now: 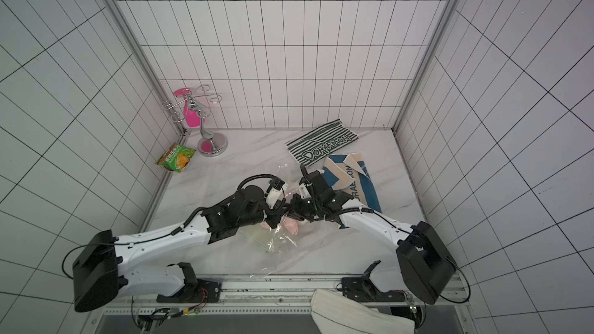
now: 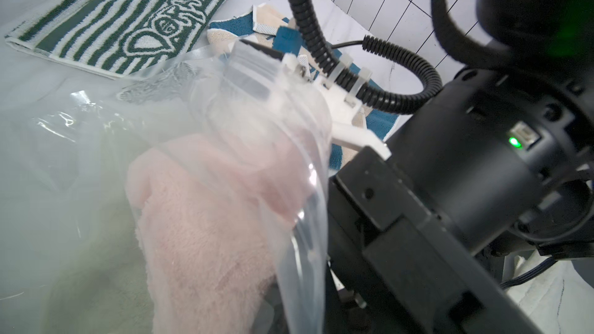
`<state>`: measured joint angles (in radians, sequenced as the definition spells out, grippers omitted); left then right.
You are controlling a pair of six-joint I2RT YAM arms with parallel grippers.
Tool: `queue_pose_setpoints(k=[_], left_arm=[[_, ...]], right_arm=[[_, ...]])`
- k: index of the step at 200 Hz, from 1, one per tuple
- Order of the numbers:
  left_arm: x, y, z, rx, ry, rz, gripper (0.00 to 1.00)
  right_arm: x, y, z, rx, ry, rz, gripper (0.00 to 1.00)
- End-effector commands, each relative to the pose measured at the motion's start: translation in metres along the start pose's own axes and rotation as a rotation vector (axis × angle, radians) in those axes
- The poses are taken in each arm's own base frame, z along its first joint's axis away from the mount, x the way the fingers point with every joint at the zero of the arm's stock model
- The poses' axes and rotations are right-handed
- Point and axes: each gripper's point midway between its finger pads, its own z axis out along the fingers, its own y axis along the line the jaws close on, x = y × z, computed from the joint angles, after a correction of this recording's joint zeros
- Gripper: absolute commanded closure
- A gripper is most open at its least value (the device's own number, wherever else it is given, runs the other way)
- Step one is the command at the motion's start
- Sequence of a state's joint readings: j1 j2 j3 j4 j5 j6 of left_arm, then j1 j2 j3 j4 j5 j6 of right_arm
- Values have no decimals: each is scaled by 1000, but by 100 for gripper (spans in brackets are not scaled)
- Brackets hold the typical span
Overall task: Place the folded towel into the vacuum bag
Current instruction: Place the towel in the vacuum bag.
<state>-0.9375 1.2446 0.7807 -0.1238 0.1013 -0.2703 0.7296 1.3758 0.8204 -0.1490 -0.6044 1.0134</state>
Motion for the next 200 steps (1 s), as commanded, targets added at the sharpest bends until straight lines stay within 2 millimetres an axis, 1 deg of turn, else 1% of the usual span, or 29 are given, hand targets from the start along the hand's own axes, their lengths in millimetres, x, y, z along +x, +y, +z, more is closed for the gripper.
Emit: queue_pose_setpoints(k=[1, 16, 24, 32, 38, 49, 56, 62, 70, 76, 78, 79, 80, 88, 89, 90, 92, 95, 96, 107, 115, 128, 148, 158, 162, 167, 182, 184, 200], left_arm=[[-33, -12, -21, 64, -120, 18, 100], [-37, -17, -27, 98, -152, 11, 100], [-37, -20, -28, 113, -161, 5, 100], [-37, -22, -28, 125, -163, -4, 100], [-37, -23, -28, 133, -161, -10, 100], [-36, -25, -28, 152, -157, -20, 100], [-35, -27, -27, 164, -156, -22, 100], [-33, -27, -27, 166, -151, -21, 100], [-30, -25, -26, 155, -138, -23, 100], [-28, -23, -26, 144, -128, -20, 100], [-27, -22, -26, 139, -126, -20, 100], [-27, -22, -25, 136, -123, -20, 100], [-26, -21, -25, 133, -122, -19, 100], [-24, -19, -26, 120, -117, -13, 100], [-24, -19, -26, 119, -117, -12, 100], [-24, -18, -27, 117, -118, -12, 100], [-23, -18, -27, 114, -118, -12, 100], [-22, -17, -27, 111, -118, -11, 100], [-22, -17, -27, 110, -118, -12, 100], [-23, -13, -28, 95, -126, -16, 100], [-22, -12, -28, 93, -126, -17, 100], [-24, -13, -28, 97, -129, -16, 100], [-29, -18, -27, 119, -129, -15, 100], [-30, -23, -25, 145, -119, -13, 100], [-30, -24, -24, 154, -112, -14, 100], [-29, -26, -23, 160, -106, -16, 100], [-29, -27, -20, 166, -96, -32, 100], [-29, -28, -20, 168, -96, -31, 100], [-28, -29, -17, 170, -95, -33, 100]], right_arm=[[25, 9, 24, -62, 109, -29, 100], [39, 1, 46, -64, 182, -30, 100], [44, -10, 57, -47, 194, -17, 100], [47, -28, 67, -11, 213, 5, 98], [49, -39, 74, 12, 225, 16, 93], [48, -57, 80, 57, 223, 32, 79], [46, -60, 81, 58, 223, 33, 71], [44, -56, 78, 46, 225, 33, 64], [38, -50, 69, 21, 207, 31, 55], [32, -40, 57, -2, 175, 14, 48], [32, -43, 55, 8, 174, 19, 46], [30, -37, 51, -6, 161, 6, 44], [30, -41, 50, 8, 162, 15, 43], [23, -38, 32, 19, 120, 2, 40], [21, -33, 29, 8, 108, -10, 40], [22, -38, 28, 25, 113, 0, 40], [20, -38, 23, 28, 102, 0, 39], [17, -33, 14, 20, 82, -11, 36], [17, -38, 13, 35, 85, 1, 36], [10, -41, -10, 40, 28, 16, 35], [5, -48, -26, 54, -16, 39, 34], [0, -69, -47, 108, -74, 94, 32], [-11, -111, -80, 207, -193, 201, 31], [-19, -123, -95, 212, -262, 248, 26], [-23, -126, -101, 213, -289, 265, 20], [-27, -129, -108, 212, -322, 281, 19], [-35, -137, -119, 224, -378, 313, 18], [-36, -137, -119, 222, -383, 314, 16], [-48, -138, -111, 176, -399, 314, 15]])
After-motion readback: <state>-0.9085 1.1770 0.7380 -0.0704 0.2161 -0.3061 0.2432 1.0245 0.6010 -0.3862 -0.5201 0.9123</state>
